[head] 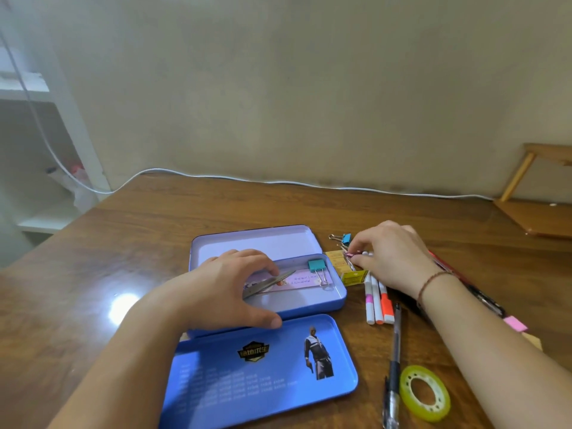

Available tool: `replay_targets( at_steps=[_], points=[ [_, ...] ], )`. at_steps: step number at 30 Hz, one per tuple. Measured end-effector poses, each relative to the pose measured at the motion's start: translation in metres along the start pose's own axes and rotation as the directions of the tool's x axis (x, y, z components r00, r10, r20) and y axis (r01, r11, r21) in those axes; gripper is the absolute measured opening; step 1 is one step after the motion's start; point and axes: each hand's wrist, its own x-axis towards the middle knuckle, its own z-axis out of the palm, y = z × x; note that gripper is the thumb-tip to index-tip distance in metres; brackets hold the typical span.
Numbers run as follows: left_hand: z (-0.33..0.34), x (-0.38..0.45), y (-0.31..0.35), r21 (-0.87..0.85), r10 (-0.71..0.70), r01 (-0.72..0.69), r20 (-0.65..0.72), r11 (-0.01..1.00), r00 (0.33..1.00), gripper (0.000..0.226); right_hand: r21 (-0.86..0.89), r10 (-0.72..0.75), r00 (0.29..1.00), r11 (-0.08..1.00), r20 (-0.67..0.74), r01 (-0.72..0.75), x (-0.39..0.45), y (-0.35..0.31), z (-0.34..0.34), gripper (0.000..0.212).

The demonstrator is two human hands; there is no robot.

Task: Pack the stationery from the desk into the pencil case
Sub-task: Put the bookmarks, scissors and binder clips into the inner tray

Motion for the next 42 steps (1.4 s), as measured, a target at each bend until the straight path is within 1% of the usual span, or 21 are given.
replay_targets(
  at_steps=[2,4,6,7,9,10,11,12,14,15,18,22,27,29,31,32,35,37,40,41,42],
  points=[
    [0.000,0.001,-0.001,-0.003,-0.002,0.002,0.000,1.000,1.000,0.069,-0.012,-0.001,1.000,1.000,-0.014,0.001,-0.002,0.001,-0.002,0.010],
    [0.001,0.001,-0.002,-0.008,-0.004,0.004,0.001,1.000,1.000,0.069,-0.014,-0.031,0.997,0.999,-0.076,0.030,-0.003,0.000,-0.010,0.009],
    [0.001,0.001,-0.003,-0.008,-0.008,0.008,0.005,1.000,1.000,0.070,0.073,-0.074,0.983,0.994,-0.166,0.087,-0.003,-0.003,-0.025,0.005],
    [0.001,0.002,-0.003,-0.010,-0.010,0.010,0.008,1.000,1.000,0.071,0.143,-0.106,0.978,0.981,-0.179,0.133,-0.004,-0.008,-0.034,0.004],
    [0.001,0.002,-0.004,-0.012,-0.009,0.010,0.013,1.000,1.000,0.071,0.266,-0.213,0.970,0.934,-0.119,0.238,-0.007,-0.022,-0.049,0.005],
    [0.001,0.002,-0.004,-0.014,-0.009,0.009,0.015,1.000,1.000,0.071,0.289,-0.274,0.960,0.915,-0.064,0.281,-0.010,-0.031,-0.053,0.006],
    [0.001,0.003,-0.004,-0.017,-0.010,0.010,0.019,1.000,1.000,0.070,0.270,-0.325,0.946,0.910,-0.010,0.315,-0.014,-0.039,-0.054,0.005],
    [0.001,0.003,-0.004,-0.019,-0.011,0.011,0.022,1.000,1.000,0.070,0.217,-0.358,0.933,0.914,0.035,0.343,-0.017,-0.045,-0.052,0.006],
    [0.001,0.003,-0.003,-0.020,-0.011,0.012,0.024,1.000,1.000,0.070,0.089,-0.378,0.921,0.924,0.093,0.371,-0.020,-0.051,-0.046,0.012],
    [0.000,0.003,-0.003,-0.019,-0.011,0.012,0.024,1.000,1.000,0.069,0.059,-0.375,0.919,0.927,0.121,0.370,-0.021,-0.051,-0.044,0.013],
    [0.000,0.002,-0.003,-0.022,-0.008,0.009,0.020,1.000,1.000,0.068,0.069,-0.373,0.909,0.928,0.183,0.367,-0.020,-0.049,-0.044,0.012],
    [0.000,0.002,-0.003,-0.019,-0.002,0.002,0.020,1.000,1.000,0.068,-0.024,-0.362,0.919,0.929,0.157,0.370,-0.020,-0.050,-0.041,0.015],
    [0.000,0.002,-0.003,-0.019,-0.007,0.008,0.026,1.000,1.000,0.068,-0.016,-0.318,0.917,0.943,0.243,0.331,-0.020,-0.049,-0.039,0.018],
    [0.000,0.002,-0.003,-0.015,-0.007,0.008,0.028,1.000,1.000,0.068,-0.012,-0.332,0.914,0.939,0.232,0.344,-0.020,-0.048,-0.040,0.020],
    [0.000,0.002,-0.003,-0.015,-0.007,0.007,0.034,1.000,0.999,0.068,0.035,-0.373,0.901,0.926,0.221,0.375,-0.021,-0.048,-0.039,0.020],
    [0.000,0.002,-0.003,-0.015,-0.005,0.006,0.035,1.000,0.999,0.068,0.054,-0.392,0.889,0.919,0.237,0.391,-0.021,-0.048,-0.039,0.020],
    [0.000,0.002,-0.003,-0.013,-0.004,0.004,0.033,1.000,0.999,0.068,0.030,-0.397,0.857,0.911,0.329,0.411,-0.020,-0.046,-0.035,0.026],
    [0.000,0.002,-0.003,-0.011,-0.002,0.003,0.030,1.000,1.000,0.068,0.014,-0.383,0.853,0.914,0.353,0.405,-0.019,-0.044,-0.033,0.030],
    [0.000,0.002,-0.003,-0.023,-0.003,0.003,0.027,1.000,1.000,0.069,0.075,-0.379,0.836,0.921,0.397,0.382,-0.017,-0.041,-0.036,0.030],
    [0.000,0.002,-0.004,-0.023,-0.003,0.004,0.027,1.000,1.000,0.069,0.141,-0.384,0.840,0.923,0.383,0.357,-0.015,-0.037,-0.038,0.030],
    [0.000,0.002,-0.004,-0.021,-0.003,0.003,0.027,1.000,1.000,0.070,0.227,-0.376,0.868,0.922,0.326,0.314,-0.013,-0.031,-0.042,0.027]
  ],
)
